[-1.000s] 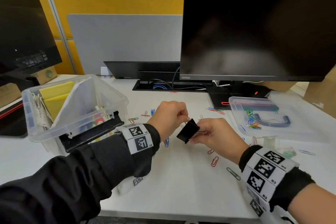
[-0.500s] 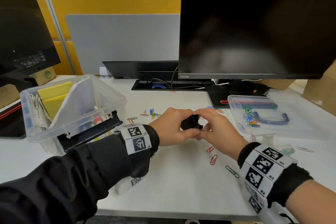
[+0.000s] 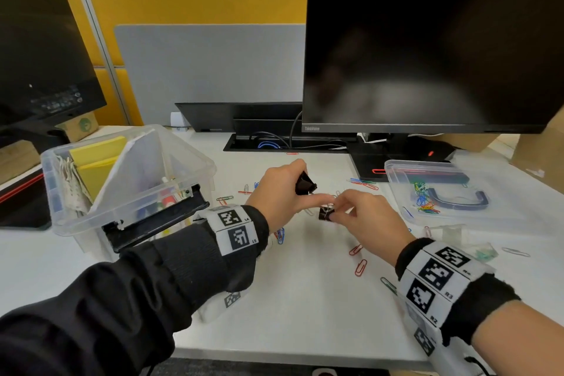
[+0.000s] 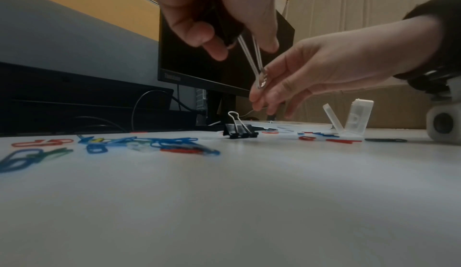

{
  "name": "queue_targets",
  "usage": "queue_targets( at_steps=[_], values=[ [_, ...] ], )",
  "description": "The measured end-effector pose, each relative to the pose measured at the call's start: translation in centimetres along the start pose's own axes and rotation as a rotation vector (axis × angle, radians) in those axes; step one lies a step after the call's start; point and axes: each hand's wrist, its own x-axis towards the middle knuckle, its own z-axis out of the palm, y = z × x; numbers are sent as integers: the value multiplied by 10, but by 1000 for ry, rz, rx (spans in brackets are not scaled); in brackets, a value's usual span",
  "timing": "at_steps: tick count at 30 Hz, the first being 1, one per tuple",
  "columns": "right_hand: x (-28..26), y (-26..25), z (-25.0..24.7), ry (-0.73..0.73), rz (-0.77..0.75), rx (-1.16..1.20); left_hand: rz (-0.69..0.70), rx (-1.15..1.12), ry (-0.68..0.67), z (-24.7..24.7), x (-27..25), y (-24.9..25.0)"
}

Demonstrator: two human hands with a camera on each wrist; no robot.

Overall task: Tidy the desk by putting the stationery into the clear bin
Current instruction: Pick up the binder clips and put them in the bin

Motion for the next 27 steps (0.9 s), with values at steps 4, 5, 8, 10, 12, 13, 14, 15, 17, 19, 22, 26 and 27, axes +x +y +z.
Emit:
queue_targets(
  at_steps=[4, 5, 8, 10, 12, 13, 14, 15, 17, 19, 22, 26, 27],
  values=[
    [11, 8, 3, 23, 0, -62, -17, -1, 27, 2, 1, -7],
    [14, 9, 3, -1, -13, -69, -13, 14, 8, 3, 1, -8],
    [22, 8, 5, -84, -24, -93, -20, 74, -42, 4, 1, -11],
    [27, 7, 5, -109, -40, -94, -24, 90, -65, 4, 2, -11],
    [30, 6, 5, -131, -47, -97, -37, 77, -106, 5, 2, -10],
    [30, 6, 5, -142, -45, -96, -50, 63, -135, 5, 2, -10],
    [31, 6, 6, -151, -44, -87, -66, 54, -166, 5, 2, -10],
    [30, 6, 6, -159, -42, -67, -82, 49, -194, 5, 3, -10],
    [29, 5, 5, -162, -50, 0, -97, 47, -249, 5, 3, -11],
    [29, 4, 4, -146, -56, 108, -84, 49, -300, 6, 4, -13],
    [24, -4, 1, -63, -117, 247, -25, 72, -323, 5, 3, -14],
    [16, -13, -2, 71, -222, 277, 38, -22, -313, 4, 1, -9],
    [14, -14, -2, 89, -232, 272, 32, -63, -311, 4, 0, -8]
  ],
)
